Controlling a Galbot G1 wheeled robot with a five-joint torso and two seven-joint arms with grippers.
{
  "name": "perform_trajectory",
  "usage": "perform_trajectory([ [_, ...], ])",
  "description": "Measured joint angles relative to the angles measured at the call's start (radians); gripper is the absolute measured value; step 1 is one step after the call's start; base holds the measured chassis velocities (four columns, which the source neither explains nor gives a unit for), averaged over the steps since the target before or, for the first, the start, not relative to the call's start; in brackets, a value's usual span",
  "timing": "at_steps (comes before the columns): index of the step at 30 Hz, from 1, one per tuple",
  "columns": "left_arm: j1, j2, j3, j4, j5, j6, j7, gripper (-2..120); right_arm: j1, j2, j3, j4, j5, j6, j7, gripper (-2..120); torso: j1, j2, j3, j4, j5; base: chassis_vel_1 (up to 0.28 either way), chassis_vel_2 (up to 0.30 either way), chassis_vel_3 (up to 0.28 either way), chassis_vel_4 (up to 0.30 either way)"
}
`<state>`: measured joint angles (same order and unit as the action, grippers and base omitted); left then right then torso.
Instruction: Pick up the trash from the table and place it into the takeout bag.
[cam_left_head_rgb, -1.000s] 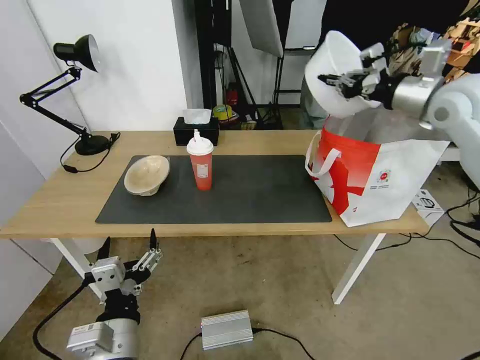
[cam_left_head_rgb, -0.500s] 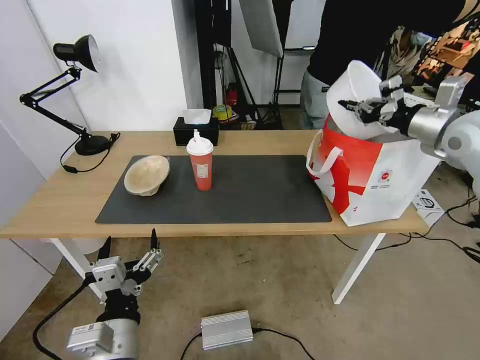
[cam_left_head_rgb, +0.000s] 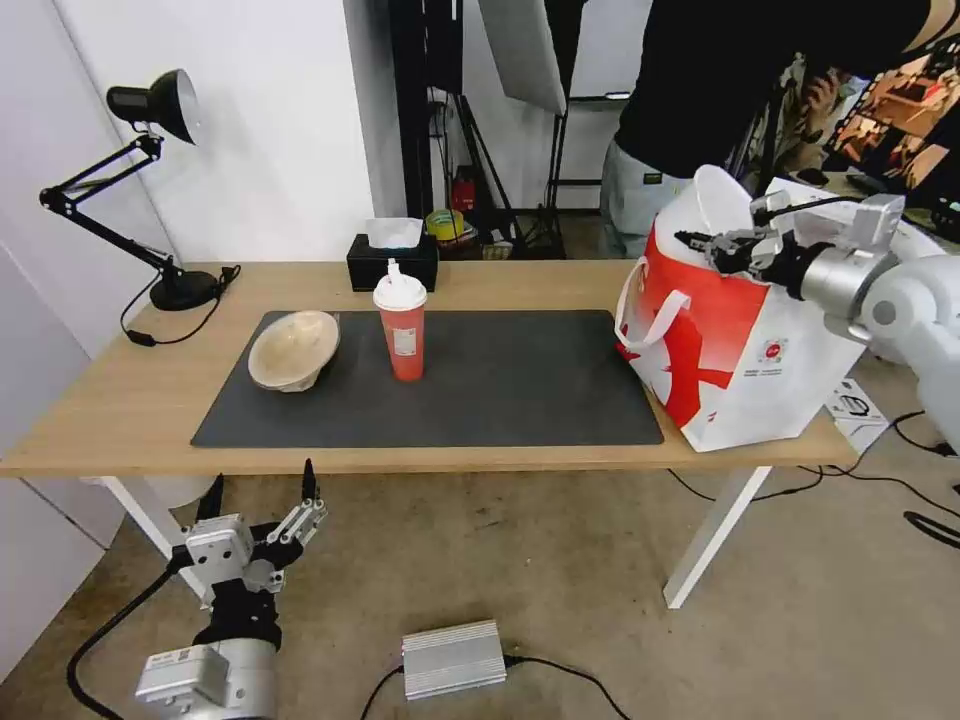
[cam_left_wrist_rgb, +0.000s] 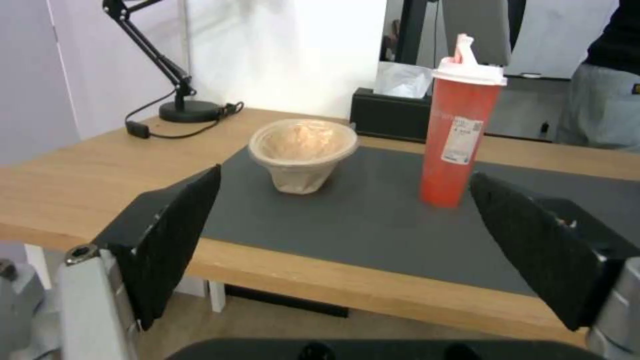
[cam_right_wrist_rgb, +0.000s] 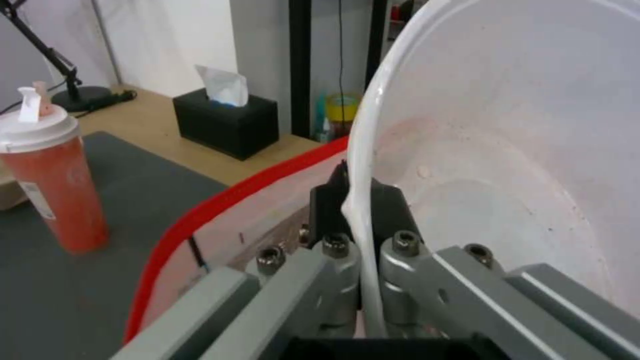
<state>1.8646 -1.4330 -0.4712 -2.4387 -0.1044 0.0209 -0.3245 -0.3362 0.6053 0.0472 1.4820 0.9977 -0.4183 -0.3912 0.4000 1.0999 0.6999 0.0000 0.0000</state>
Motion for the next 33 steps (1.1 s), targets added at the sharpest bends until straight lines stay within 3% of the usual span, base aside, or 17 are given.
perform_trajectory([
  [12,0.002,-0.007,0.008,0.006,0.003,0.0,0.0,100,-0.021,0.013,0.017,0.006,0.001,0.007,0.004,2,0.0,0.0,0.0,0.0,-0.0001,0.0,0.0,0.0,0.0],
  [33,0.031,-0.006,0.001,-0.025,0.01,-0.007,-0.002,100,-0.053,-0.008,0.048,0.077,0.0,0.016,0.014,80,0.0,0.0,0.0,0.0,0.0,0.0,0.0,0.0,0.0],
])
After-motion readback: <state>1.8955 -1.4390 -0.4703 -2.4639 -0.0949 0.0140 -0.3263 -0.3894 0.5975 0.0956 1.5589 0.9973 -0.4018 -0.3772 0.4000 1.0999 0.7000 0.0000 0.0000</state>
